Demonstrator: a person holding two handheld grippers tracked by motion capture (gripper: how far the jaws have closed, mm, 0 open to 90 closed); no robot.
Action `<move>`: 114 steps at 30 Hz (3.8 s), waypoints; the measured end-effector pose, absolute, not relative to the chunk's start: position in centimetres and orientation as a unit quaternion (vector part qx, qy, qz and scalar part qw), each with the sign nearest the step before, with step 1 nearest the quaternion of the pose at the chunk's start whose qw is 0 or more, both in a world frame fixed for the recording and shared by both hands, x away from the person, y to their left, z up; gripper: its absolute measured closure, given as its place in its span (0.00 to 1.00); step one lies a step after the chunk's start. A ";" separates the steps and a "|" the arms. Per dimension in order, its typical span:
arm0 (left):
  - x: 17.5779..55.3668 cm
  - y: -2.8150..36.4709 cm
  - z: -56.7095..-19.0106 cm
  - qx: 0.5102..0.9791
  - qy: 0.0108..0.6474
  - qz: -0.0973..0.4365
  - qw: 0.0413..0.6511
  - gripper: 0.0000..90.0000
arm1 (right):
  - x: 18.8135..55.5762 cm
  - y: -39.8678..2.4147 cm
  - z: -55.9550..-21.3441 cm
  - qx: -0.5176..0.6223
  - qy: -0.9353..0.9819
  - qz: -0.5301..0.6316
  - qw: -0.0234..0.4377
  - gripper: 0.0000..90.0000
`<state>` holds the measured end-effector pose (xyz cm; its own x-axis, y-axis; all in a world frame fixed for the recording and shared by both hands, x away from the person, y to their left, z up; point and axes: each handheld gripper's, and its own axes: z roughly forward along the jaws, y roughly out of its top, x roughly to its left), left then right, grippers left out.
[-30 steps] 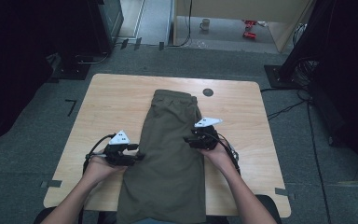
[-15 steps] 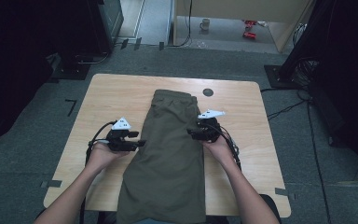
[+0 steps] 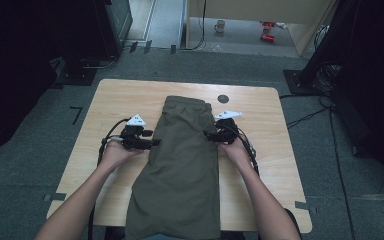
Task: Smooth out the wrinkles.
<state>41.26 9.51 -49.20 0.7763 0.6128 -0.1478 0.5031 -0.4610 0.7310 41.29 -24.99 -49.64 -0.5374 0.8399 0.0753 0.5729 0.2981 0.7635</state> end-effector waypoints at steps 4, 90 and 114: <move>42.7 9.4 -49.1 0.844 0.338 0.068 0.411 0.48 | 42.2 -24.9 -49.4 0.450 0.783 0.391 0.179 0.41; 51.0 6.8 -37.6 0.799 0.324 0.186 0.472 0.90 | 48.8 -23.6 -36.8 0.422 0.731 0.459 0.276 0.93; 44.2 7.5 -41.5 0.835 0.311 0.129 0.436 0.90 | 42.6 -24.6 -40.8 0.408 0.779 0.440 0.184 0.91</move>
<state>44.19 7.50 -41.54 0.7736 0.6311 -0.0561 0.4067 -0.4267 0.8078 42.60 -24.63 -40.85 -0.6003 0.7965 0.0722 0.4735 0.2812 0.8347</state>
